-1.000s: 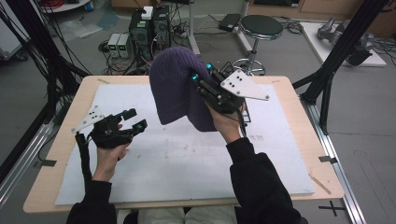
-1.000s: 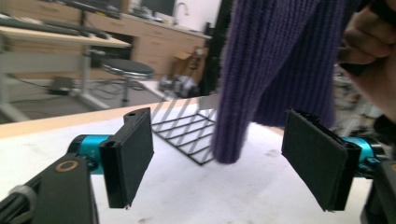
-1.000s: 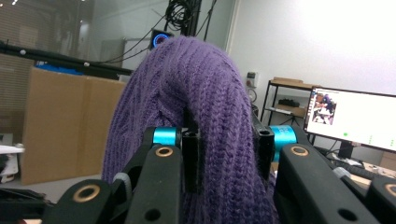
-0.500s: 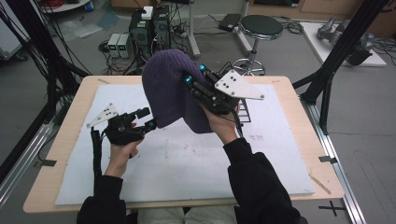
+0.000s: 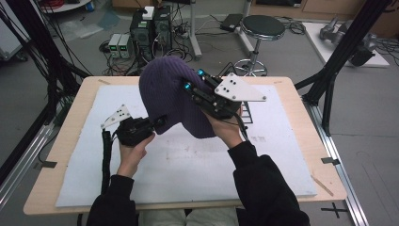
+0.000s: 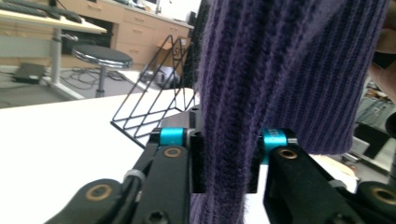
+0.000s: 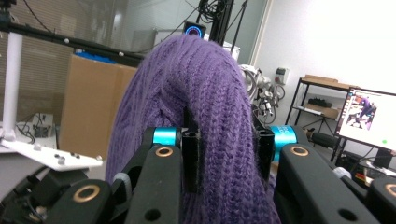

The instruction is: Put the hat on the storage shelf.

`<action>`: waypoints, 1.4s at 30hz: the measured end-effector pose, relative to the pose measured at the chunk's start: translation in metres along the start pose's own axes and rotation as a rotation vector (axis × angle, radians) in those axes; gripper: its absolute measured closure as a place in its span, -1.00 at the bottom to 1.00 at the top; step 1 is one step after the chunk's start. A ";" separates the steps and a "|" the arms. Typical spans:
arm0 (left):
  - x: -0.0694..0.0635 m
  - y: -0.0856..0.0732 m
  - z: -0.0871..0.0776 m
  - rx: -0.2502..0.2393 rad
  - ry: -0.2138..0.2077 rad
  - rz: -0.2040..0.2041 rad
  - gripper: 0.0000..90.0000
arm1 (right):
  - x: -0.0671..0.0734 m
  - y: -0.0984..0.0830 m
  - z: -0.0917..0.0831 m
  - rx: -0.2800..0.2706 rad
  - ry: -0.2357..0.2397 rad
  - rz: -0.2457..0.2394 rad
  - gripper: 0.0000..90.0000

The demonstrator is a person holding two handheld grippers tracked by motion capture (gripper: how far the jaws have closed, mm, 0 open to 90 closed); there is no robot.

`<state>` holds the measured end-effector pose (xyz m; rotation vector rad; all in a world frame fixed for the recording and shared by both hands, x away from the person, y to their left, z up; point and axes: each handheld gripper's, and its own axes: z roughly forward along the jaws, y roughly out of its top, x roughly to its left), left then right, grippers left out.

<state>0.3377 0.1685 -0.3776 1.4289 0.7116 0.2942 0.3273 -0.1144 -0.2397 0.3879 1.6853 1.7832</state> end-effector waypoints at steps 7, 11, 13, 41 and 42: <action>0.005 0.000 0.001 -0.015 0.033 -0.015 0.81 | -0.020 -0.007 -0.010 0.038 -0.027 0.023 0.62; 0.008 -0.002 0.006 -0.014 0.020 -0.043 0.81 | -0.034 -0.013 -0.015 0.069 -0.034 0.023 0.62; 0.010 -0.001 0.011 0.003 0.007 -0.048 0.81 | -0.042 -0.014 -0.017 0.086 -0.041 0.021 0.62; -0.006 0.083 0.116 0.003 0.005 0.117 0.81 | -0.160 0.014 -0.022 0.070 -0.223 -0.105 0.61; -0.007 0.084 0.118 0.001 0.002 0.122 0.81 | -0.164 0.014 -0.023 0.066 -0.229 -0.104 0.61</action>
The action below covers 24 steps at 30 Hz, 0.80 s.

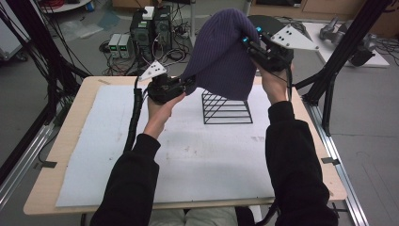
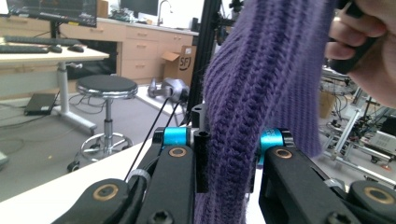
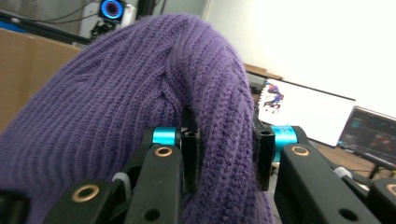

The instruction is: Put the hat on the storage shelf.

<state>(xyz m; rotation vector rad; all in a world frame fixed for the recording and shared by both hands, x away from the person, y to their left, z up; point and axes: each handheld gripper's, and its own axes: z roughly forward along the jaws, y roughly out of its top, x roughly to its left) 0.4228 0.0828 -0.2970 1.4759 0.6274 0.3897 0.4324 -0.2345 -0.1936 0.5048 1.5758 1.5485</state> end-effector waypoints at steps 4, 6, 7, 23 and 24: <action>-0.005 0.002 0.013 -0.009 -0.012 0.009 0.81 | -0.011 -0.004 -0.002 -0.020 -0.036 0.011 0.61; -0.005 0.003 0.018 -0.012 -0.021 0.013 0.81 | -0.015 -0.006 -0.003 -0.033 -0.046 0.013 0.61; -0.005 0.003 0.021 -0.014 -0.025 0.014 0.80 | -0.019 -0.007 -0.004 -0.043 -0.057 0.010 0.61; 0.001 -0.007 0.053 -0.033 -0.066 -0.029 0.79 | -0.038 -0.018 0.007 -0.003 -0.119 -0.102 0.61; 0.001 -0.007 0.054 -0.032 -0.071 -0.035 0.79 | -0.039 -0.020 0.007 0.004 -0.122 -0.104 0.61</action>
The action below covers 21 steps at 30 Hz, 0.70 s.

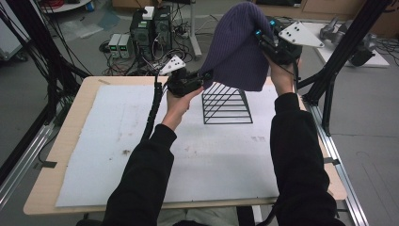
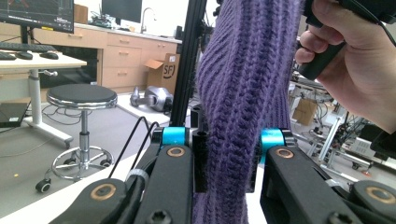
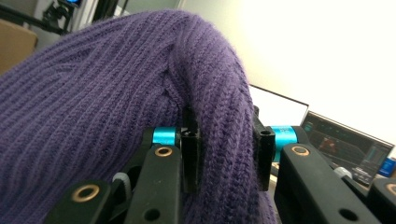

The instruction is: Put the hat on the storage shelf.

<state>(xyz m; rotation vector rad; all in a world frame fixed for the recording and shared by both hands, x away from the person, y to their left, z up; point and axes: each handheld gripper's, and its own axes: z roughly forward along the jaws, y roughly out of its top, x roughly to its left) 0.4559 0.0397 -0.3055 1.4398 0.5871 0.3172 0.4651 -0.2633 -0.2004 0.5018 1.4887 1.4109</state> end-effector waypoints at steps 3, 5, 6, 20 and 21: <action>0.001 -0.005 0.008 0.007 -0.023 -0.011 0.79 | -0.005 -0.006 0.001 0.019 -0.003 -0.009 0.60; 0.001 -0.009 0.013 0.012 -0.030 -0.011 0.78 | -0.009 -0.009 0.002 0.027 -0.008 -0.016 0.60; 0.001 -0.011 0.016 0.012 -0.032 -0.012 0.78 | -0.011 -0.011 0.002 0.034 -0.011 -0.021 0.60; 0.000 -0.030 0.035 0.053 -0.049 0.004 0.78 | -0.018 -0.022 0.001 0.106 -0.010 -0.049 0.57; -0.001 -0.032 0.035 0.054 -0.052 0.005 0.78 | -0.017 -0.022 0.001 0.117 -0.004 -0.041 0.57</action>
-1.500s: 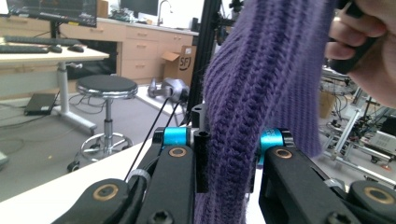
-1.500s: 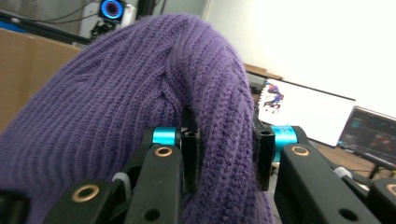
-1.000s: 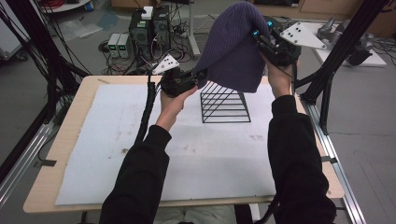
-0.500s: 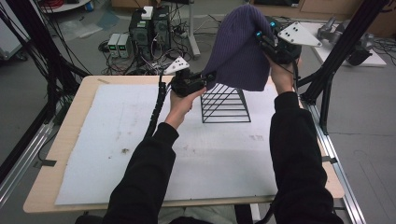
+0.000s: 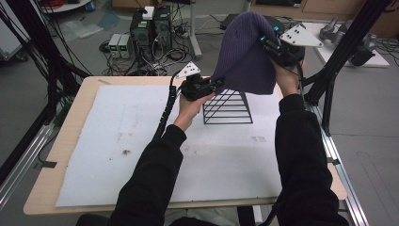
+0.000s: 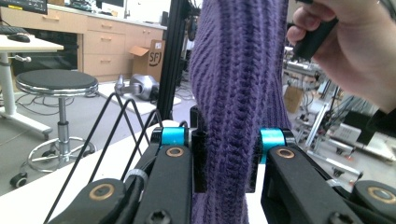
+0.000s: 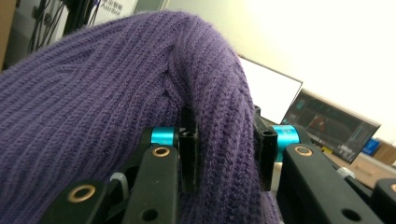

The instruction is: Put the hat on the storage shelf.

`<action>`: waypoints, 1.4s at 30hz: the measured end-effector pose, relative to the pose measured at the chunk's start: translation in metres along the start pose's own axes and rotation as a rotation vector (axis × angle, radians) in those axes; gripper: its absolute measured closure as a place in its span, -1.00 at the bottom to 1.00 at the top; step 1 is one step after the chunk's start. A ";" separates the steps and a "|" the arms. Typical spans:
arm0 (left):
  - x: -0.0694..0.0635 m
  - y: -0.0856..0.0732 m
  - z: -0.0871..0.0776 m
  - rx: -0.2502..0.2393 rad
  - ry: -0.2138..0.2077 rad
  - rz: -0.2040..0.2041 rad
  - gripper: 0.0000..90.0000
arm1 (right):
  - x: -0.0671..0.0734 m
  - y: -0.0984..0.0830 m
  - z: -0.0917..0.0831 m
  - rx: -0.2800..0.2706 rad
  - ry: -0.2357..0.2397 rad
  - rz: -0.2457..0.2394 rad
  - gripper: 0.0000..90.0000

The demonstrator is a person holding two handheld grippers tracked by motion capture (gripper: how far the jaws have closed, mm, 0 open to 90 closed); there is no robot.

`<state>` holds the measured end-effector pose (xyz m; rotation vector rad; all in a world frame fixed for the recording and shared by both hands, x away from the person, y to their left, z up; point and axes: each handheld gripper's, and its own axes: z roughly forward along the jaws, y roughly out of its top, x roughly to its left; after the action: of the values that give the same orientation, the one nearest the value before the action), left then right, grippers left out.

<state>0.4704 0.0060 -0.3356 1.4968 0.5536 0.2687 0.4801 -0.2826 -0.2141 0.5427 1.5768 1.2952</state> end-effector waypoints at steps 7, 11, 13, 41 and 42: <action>0.001 -0.012 0.001 0.046 0.012 0.019 0.78 | 0.002 -0.001 -0.001 0.104 0.032 0.092 0.57; 0.002 -0.019 0.000 0.054 0.022 0.012 0.78 | 0.005 0.000 -0.003 0.138 0.054 0.105 0.57; 0.003 -0.021 0.000 0.059 0.022 0.017 0.78 | 0.006 0.002 -0.005 0.150 0.061 0.105 0.57; -0.001 -0.054 -0.005 0.163 0.079 0.065 0.77 | 0.036 -0.034 -0.027 0.177 0.032 0.173 0.55; -0.001 -0.056 -0.005 0.173 0.079 0.066 0.77 | 0.038 -0.037 -0.027 0.180 0.037 0.179 0.55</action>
<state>0.4577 0.0052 -0.3906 1.6792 0.6034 0.3394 0.4492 -0.2770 -0.2643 0.7914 1.7177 1.3082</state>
